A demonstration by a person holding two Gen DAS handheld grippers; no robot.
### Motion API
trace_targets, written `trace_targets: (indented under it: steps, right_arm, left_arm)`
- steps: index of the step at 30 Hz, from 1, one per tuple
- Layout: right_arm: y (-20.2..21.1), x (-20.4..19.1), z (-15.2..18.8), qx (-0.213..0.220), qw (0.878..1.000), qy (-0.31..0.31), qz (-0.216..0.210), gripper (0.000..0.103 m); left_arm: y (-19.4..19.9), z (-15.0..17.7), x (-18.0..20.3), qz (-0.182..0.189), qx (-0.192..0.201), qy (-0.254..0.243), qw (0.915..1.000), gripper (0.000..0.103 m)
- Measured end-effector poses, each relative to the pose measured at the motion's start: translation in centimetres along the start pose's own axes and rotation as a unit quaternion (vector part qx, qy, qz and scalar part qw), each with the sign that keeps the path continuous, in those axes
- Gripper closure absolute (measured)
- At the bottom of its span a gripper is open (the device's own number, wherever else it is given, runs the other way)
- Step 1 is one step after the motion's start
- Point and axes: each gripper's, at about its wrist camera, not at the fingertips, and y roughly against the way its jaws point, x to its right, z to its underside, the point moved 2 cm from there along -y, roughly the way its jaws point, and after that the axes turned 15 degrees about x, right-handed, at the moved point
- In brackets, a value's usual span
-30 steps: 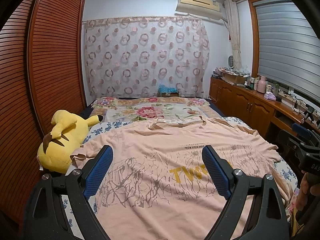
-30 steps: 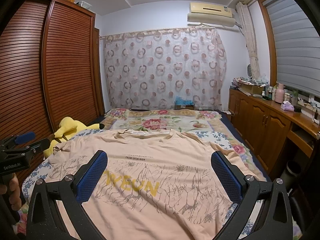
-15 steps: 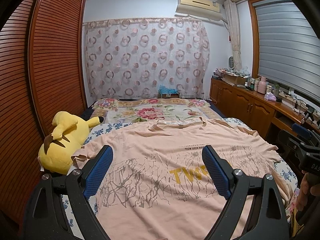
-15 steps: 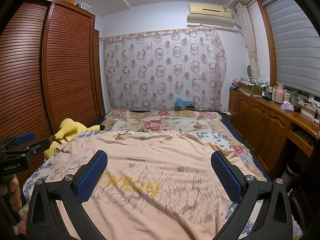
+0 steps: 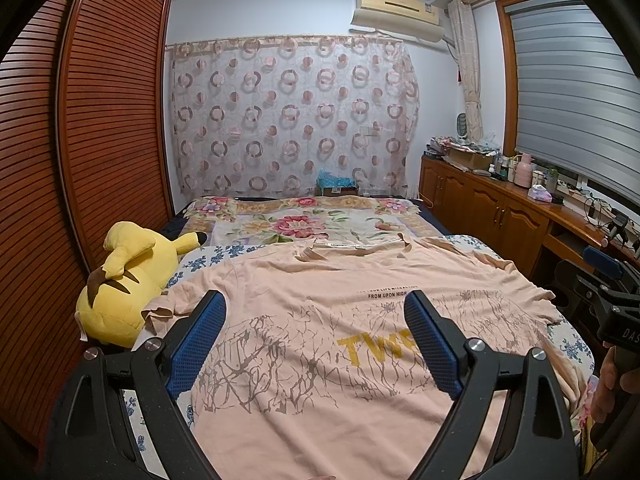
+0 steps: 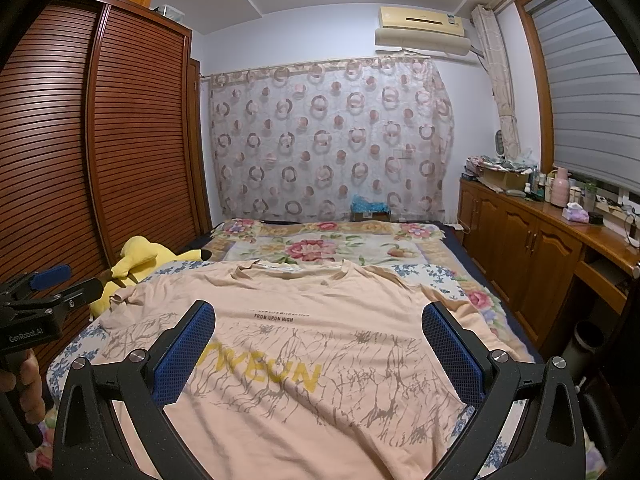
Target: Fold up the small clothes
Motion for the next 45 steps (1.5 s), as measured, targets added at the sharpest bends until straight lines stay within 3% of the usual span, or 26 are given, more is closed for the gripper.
trace_targets:
  steps: [33, 39, 45]
  right_arm:
    - [-0.1, -0.1, 0.1, 0.000, 1.000, -0.002, -0.006, 0.000]
    - [-1.0, -0.2, 0.6, -0.008, 1.000, -0.006, -0.024, 0.000]
    - [-3.0, -0.6, 1.5, -0.036, 0.999, 0.002, -0.039, 0.000]
  left_arm:
    - [0.4, -0.7, -0.1, -0.002, -0.001, 0.000, 1.0000, 0.012]
    - [-0.2, -1.0, -2.3, -0.015, -0.018, 0.002, 0.9997, 0.012]
    - [-1.8, 0.7, -4.6, -0.032, -0.035, 0.007, 0.9988, 0.012]
